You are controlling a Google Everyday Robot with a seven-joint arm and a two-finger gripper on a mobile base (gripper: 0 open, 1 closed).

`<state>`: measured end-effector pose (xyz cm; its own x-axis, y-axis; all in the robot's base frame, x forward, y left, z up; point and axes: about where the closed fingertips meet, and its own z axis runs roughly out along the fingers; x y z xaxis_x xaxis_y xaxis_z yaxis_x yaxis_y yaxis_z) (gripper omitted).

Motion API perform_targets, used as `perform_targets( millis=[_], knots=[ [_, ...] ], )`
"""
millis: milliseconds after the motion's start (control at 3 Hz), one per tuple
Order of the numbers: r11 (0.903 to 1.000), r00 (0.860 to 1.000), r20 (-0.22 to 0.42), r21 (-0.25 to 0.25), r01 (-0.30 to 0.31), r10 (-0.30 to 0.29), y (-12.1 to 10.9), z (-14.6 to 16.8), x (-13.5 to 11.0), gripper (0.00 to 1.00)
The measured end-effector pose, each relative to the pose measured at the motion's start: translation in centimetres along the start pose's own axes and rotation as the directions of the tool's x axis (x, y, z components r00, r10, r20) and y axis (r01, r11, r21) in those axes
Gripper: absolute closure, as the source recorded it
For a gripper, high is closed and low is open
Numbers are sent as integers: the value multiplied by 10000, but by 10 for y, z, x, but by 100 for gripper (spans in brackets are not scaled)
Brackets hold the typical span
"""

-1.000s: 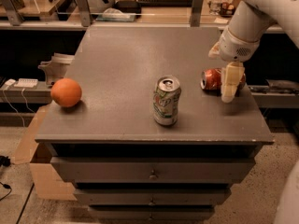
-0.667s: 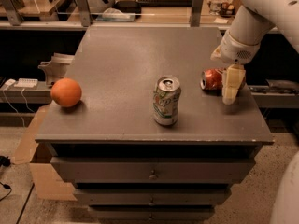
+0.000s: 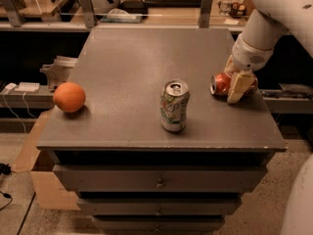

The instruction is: Pick coke can

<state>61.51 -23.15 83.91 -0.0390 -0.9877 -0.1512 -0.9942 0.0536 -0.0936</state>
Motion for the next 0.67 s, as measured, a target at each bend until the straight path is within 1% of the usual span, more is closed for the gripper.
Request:
perform_targets(
  millis=[333,667],
  knots=[
    [9999,9999,63,66,104,-105,-2,-4,-1,64],
    [9982,9993,117,485,352,-358,-5,-23,-7,88]
  ],
)
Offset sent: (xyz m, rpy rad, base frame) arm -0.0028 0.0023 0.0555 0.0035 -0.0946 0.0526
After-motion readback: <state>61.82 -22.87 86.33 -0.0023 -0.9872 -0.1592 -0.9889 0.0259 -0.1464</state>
